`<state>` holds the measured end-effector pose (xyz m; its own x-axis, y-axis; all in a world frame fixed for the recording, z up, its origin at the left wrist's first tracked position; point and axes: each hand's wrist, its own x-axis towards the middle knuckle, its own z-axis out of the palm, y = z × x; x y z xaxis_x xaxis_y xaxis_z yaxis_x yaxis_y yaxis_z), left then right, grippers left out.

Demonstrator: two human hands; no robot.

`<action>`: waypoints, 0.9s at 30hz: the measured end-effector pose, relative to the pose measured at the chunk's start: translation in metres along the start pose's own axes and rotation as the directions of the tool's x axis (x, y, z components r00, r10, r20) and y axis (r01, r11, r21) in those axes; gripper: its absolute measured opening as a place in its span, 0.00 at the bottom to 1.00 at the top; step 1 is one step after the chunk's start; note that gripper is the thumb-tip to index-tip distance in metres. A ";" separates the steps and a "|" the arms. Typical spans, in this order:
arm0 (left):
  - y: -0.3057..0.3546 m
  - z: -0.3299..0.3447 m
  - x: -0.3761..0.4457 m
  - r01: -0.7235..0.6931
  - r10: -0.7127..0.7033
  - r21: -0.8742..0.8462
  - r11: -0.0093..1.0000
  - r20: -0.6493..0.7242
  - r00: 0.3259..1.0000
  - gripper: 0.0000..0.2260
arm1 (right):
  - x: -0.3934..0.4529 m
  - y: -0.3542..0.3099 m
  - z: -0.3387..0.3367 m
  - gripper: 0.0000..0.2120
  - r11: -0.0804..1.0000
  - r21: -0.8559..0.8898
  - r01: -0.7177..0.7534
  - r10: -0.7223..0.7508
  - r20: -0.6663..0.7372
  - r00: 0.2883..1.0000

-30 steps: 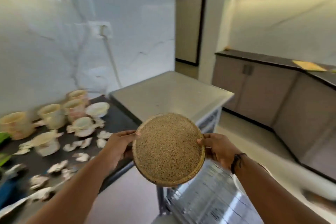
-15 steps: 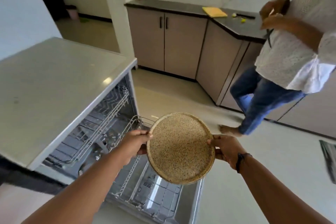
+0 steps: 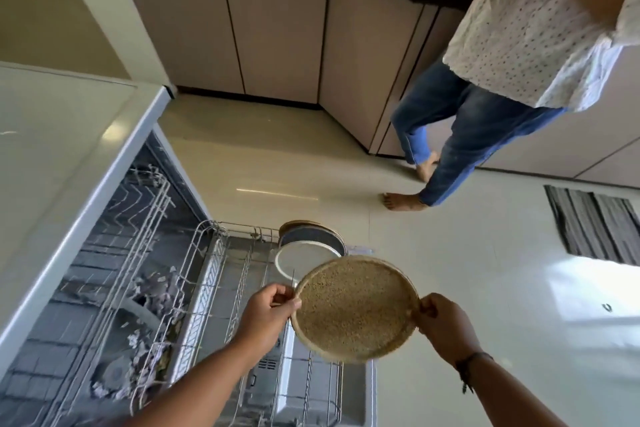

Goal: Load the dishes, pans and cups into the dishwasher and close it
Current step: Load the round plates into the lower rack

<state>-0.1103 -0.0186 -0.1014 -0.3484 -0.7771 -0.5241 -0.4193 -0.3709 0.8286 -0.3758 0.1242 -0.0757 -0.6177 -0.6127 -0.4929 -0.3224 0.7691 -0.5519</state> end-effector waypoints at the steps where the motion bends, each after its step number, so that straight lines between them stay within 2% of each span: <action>1: -0.006 -0.002 0.009 -0.044 0.042 0.086 0.995 0.017 0.999 0.04 | 0.003 0.003 0.008 0.12 0.999 -0.044 0.004 -0.004 -0.008 1.000; 5: -0.033 -0.015 0.043 -0.197 0.155 0.362 0.911 0.143 0.978 0.09 | 0.022 0.016 0.054 0.13 0.985 -0.166 0.037 -0.029 0.051 0.998; 9: -0.086 -0.026 0.094 -0.183 0.124 0.535 0.825 0.143 0.982 0.10 | 0.067 0.031 0.119 0.12 0.980 -0.192 0.049 -0.025 0.124 0.992; 13: -0.125 -0.016 0.148 -0.056 0.097 0.536 0.842 -0.049 0.994 0.09 | 0.128 0.037 0.168 0.08 0.983 -0.169 0.066 -0.049 0.107 0.993; 18: -0.132 -0.003 0.216 -0.052 0.151 0.502 0.863 -0.159 0.976 0.04 | 0.200 0.034 0.188 0.06 0.984 -0.147 0.099 -0.094 0.040 0.995; 23: -0.136 -0.003 0.261 -0.051 0.148 0.522 0.851 -0.146 0.978 0.06 | 0.237 0.035 0.201 0.09 0.965 -0.220 0.142 -0.131 0.064 0.989; 27: -0.136 -0.005 0.282 -0.084 0.163 0.514 0.853 -0.111 0.980 0.06 | 0.250 0.036 0.206 0.08 0.970 -0.209 0.121 -0.115 0.041 0.993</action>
<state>-0.1474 -0.1899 -0.3612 -0.3167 -0.8789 -0.3567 -0.7600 0.0101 0.6499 -0.3941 -0.0389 -0.3578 -0.5471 -0.7037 -0.4533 -0.5372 0.7104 -0.4546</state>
